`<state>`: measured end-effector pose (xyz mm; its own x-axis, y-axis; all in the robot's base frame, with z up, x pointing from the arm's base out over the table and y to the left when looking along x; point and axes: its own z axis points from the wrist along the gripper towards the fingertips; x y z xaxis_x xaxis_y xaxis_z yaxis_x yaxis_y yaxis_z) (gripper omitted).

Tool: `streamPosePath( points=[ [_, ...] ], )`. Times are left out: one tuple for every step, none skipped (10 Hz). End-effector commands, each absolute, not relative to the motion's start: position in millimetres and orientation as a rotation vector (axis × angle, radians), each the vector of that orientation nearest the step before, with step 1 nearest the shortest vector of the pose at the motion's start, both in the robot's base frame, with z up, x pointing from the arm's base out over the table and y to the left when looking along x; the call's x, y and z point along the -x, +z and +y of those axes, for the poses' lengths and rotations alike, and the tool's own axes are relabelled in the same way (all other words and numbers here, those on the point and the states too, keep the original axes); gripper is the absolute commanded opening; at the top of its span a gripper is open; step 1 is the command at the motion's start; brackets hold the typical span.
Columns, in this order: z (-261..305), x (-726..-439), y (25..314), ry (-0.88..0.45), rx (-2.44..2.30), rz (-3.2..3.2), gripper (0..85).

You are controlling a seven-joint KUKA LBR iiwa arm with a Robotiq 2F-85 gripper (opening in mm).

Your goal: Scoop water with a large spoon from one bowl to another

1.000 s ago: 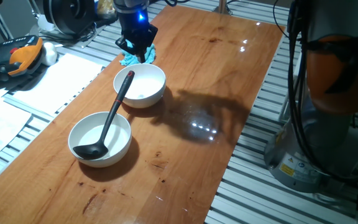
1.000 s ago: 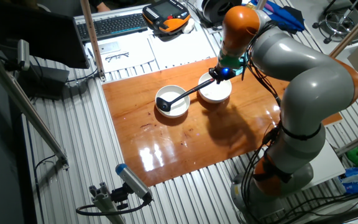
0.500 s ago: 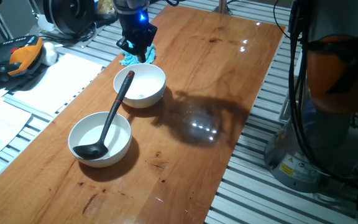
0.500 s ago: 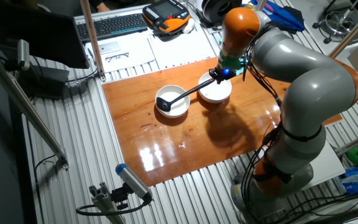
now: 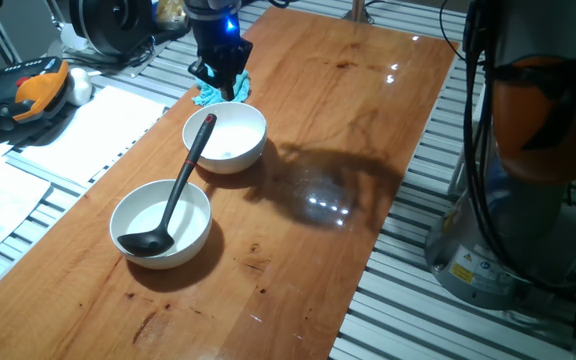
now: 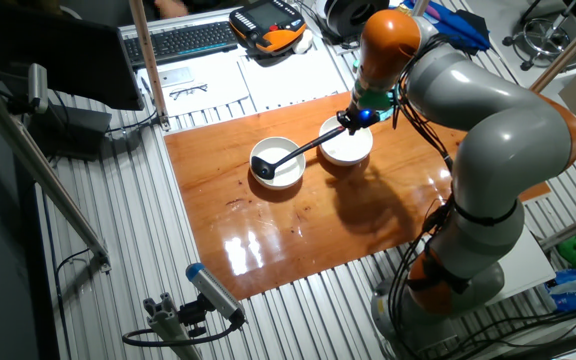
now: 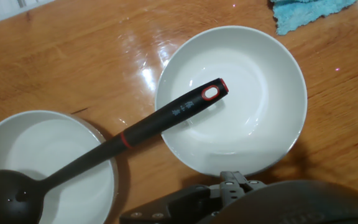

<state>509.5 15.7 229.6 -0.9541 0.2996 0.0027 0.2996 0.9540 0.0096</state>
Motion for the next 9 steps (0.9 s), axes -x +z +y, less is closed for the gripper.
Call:
streamPosePath(
  points=[
    [15.7, -509.4, 229.6, -0.023, 0.473, -3.099, 0.0],
    [15.7, -509.4, 229.6, -0.011, 0.457, -3.103, 0.0],
    [15.3, -509.5, 229.4, 0.005, 0.436, -3.112, 0.0],
    [15.4, -509.5, 229.3, -0.004, 0.432, -3.117, 0.0],
    [15.9, -509.5, 229.3, -0.002, 0.433, -3.121, 0.0],
    [15.8, -509.5, 229.2, -0.003, 0.433, -3.124, 0.0],
    [15.6, -508.7, 229.5, 0.001, 0.434, -3.128, 0.0],
    [15.5, -508.2, 229.7, 0.001, 0.434, -3.128, 0.0],
    [15.6, -508.2, 229.6, 0.002, 0.436, -3.126, 0.0]
  ],
)
